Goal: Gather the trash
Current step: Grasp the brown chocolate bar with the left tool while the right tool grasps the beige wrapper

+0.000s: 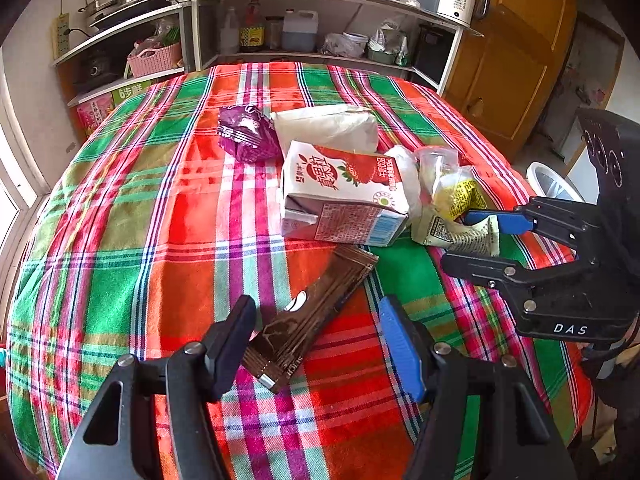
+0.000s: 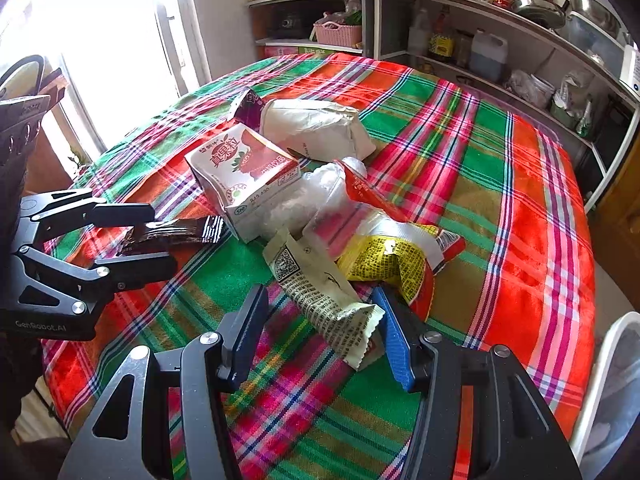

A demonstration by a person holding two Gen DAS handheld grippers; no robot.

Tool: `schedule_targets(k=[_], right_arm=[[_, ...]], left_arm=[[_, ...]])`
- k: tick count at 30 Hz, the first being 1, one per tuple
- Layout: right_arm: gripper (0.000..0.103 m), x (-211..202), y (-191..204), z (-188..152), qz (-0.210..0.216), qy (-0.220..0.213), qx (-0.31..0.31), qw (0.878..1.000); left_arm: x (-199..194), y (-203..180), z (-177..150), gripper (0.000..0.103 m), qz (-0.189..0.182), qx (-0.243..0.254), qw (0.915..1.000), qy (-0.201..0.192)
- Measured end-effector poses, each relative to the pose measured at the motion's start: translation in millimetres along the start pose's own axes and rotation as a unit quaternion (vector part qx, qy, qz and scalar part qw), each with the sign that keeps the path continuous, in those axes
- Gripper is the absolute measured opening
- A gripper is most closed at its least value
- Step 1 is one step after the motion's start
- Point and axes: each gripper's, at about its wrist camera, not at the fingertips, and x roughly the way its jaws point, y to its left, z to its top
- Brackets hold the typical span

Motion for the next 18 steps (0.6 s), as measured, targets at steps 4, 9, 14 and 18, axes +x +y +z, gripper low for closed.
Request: schedule_targets(k=[4,9,14,18], right_arm=[[0.055,0.7,4.5,1.3,-0.007,0.001,0.002,1.000],[0.042,-3.7,6.9,-3.8,-0.009,-0.008,0.012,1.000],[0.033,-8.6,10.3,-11.0,-0.006,-0.014,0.011,1.000],[0.030,-12.9,16.1,-16.9,-0.006,-0.016,0.004,1.000]], left_arm=[[0.8,-2.4,0.7,0.066,0.004,0.007,1.0000,-0.001],[-2.0,-3.9,-2.0,0.049,0.017,0.008,0.9998,-0.004],[-4.1,-8.3,-4.9,0.033,0.023,0.015,0.9996,-0.009],[-7.1,-15.3,-9.2,0.022,0.023,0.013,0.9996,-0.011]])
